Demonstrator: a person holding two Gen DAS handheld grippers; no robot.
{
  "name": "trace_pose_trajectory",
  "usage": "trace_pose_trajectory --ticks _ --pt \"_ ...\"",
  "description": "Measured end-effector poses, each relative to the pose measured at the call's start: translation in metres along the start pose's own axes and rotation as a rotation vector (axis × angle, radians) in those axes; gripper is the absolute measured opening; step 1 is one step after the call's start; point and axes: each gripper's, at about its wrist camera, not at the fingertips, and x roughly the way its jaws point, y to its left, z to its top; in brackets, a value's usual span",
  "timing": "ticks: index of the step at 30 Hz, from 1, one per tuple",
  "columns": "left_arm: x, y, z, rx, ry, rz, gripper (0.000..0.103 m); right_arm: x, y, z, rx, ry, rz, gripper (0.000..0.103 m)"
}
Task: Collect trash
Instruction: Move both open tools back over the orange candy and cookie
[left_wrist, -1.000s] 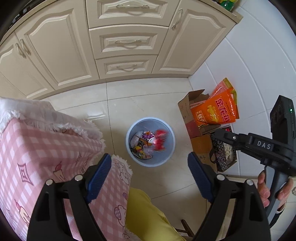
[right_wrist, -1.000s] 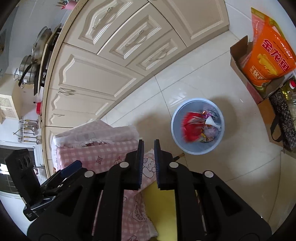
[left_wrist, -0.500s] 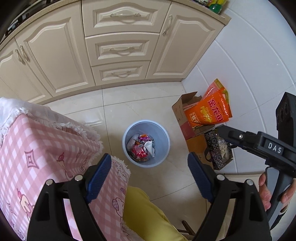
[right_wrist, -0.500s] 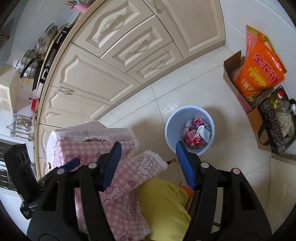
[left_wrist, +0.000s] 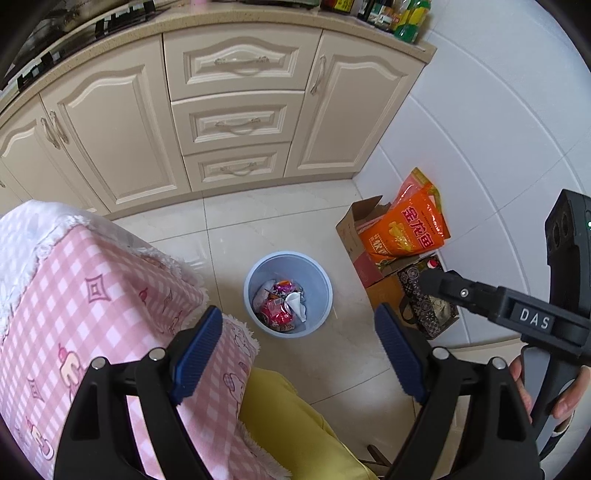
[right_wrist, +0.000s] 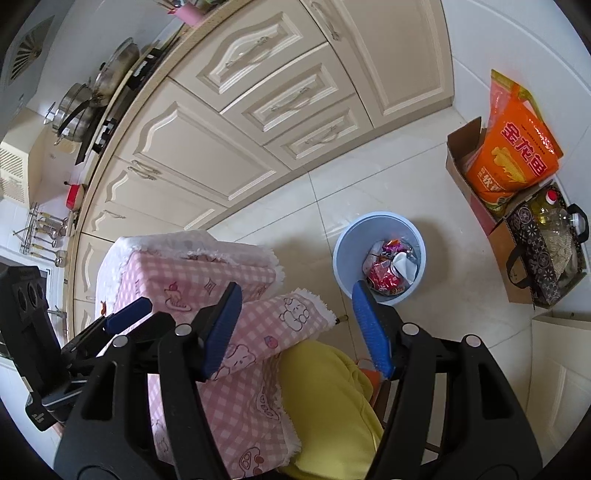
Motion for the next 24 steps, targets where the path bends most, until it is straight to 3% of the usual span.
trace_pose_trajectory --ticks 12,24 --pt "-0.051 0.016 -0.031 -0.021 -0.089 0.01 0.083 -0.026 0.05 -0.034 -0.098 -0.041 0.029 0.066" --pt "-0.108 0.072 -0.07 -0.122 -0.181 0.055 0.083 -0.015 0.128 -0.06 -0.249 -0.016 0.047 0.069"
